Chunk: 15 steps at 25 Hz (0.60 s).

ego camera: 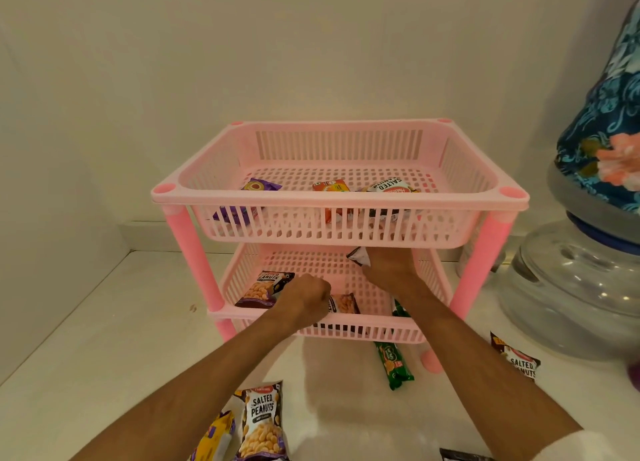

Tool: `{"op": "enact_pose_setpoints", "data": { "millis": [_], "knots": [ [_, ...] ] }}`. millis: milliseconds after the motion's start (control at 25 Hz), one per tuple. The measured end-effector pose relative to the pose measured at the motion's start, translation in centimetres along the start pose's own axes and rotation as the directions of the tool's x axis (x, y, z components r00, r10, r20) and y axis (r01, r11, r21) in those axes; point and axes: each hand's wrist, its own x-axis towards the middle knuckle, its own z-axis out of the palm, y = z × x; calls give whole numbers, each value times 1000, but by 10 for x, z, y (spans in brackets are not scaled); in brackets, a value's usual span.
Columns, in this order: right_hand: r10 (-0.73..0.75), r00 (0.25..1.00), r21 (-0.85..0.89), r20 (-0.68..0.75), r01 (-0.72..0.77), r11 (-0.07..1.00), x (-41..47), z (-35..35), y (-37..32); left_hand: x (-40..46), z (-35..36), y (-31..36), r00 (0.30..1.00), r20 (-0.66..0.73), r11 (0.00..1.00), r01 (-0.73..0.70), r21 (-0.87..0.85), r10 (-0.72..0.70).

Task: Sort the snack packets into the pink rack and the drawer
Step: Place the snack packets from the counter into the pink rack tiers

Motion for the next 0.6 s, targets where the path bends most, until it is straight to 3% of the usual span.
{"op": "enact_pose_setpoints", "data": {
  "millis": [200, 400, 480, 600],
  "knots": [
    [-121, 983, -170, -141, 97, 981, -31, -12, -8, 9, 1, 11, 996, 91, 967, 40, -252, -18],
    [-184, 968, -120, -173, 165, 979, -69, -21, -24, -10, -9, 26, 962, -269, 946, -138, -292, 58],
    [-237, 951, -108, -196, 220, 970, -92, -18, -30, -32, -6, 28, 888, -435, 936, -269, -228, 149],
    [-286, 924, -86, -252, 273, 958, -130, -11, -33, -69, 7, 21, 707, -634, 909, -416, -13, 314]
  ]
}}
